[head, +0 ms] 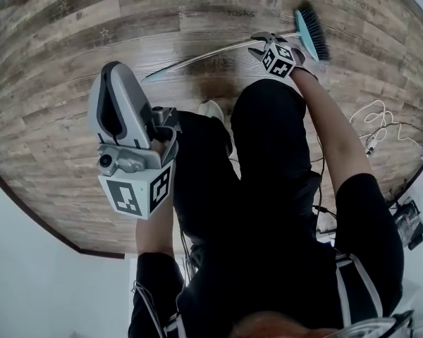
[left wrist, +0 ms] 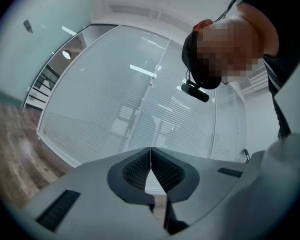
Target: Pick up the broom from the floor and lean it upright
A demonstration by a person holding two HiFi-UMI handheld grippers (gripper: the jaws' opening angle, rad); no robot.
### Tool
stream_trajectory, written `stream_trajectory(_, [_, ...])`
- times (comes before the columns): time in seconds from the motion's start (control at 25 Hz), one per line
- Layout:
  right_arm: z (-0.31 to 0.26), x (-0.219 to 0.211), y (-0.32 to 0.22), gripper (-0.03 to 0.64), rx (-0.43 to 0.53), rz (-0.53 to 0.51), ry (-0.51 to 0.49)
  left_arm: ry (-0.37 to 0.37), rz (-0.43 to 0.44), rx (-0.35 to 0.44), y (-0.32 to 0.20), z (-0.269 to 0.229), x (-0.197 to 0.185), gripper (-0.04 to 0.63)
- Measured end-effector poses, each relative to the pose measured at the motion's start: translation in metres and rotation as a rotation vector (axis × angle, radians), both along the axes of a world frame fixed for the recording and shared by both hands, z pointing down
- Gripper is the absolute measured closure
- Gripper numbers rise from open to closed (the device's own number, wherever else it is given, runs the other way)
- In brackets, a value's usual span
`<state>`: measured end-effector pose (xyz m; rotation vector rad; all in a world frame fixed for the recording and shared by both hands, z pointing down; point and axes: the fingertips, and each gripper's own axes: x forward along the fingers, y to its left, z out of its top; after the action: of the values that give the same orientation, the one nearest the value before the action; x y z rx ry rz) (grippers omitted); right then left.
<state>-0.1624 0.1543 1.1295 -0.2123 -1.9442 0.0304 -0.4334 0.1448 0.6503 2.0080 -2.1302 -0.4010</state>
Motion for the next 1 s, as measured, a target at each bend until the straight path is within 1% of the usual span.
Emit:
stream_trajectory(0.12, [0.028, 0.008, 0.006, 0.48, -0.003, -0.078, -0.022, -0.009, 0.021, 0.039, -0.009, 0.01, 0.003, 0.577])
stream_trajectory(0.2, [0.043, 0.012, 0.011, 0.48, -0.005, -0.151, -0.029, -0.034, 0.041, 0.067, -0.017, 0.016, 0.005, 0.575])
stream_trajectory(0.28, [0.055, 0.014, 0.017, 0.48, 0.002, -0.217, -0.03, -0.066, 0.058, 0.077, -0.023, 0.024, 0.008, 0.576])
stream_trajectory(0.36, [0.064, 0.013, 0.022, 0.48, 0.014, -0.257, -0.033, -0.097, 0.074, 0.071, -0.028, 0.031, 0.011, 0.577])
stream_trajectory(0.48, [0.076, 0.008, 0.019, 0.48, 0.015, -0.27, -0.045, -0.162, 0.088, 0.076, -0.033, 0.032, 0.01, 0.575])
stream_trajectory(0.56, [0.081, 0.007, 0.019, 0.48, 0.005, -0.26, -0.056, -0.188, 0.09, 0.067, -0.031, 0.034, 0.01, 0.576])
stream_trajectory(0.76, [0.086, 0.003, 0.018, 0.482, -0.001, -0.249, -0.095, -0.181, 0.091, 0.038, -0.027, 0.038, 0.008, 0.575])
stream_trajectory(0.84, [0.085, 0.001, 0.017, 0.506, -0.009, -0.247, -0.096, -0.186, 0.101, 0.04, -0.026, 0.038, 0.01, 0.576])
stream_trajectory(1.0, [0.084, 0.001, 0.015, 0.529, -0.015, -0.343, -0.049, -0.227, 0.103, 0.044, -0.022, 0.038, 0.012, 0.575])
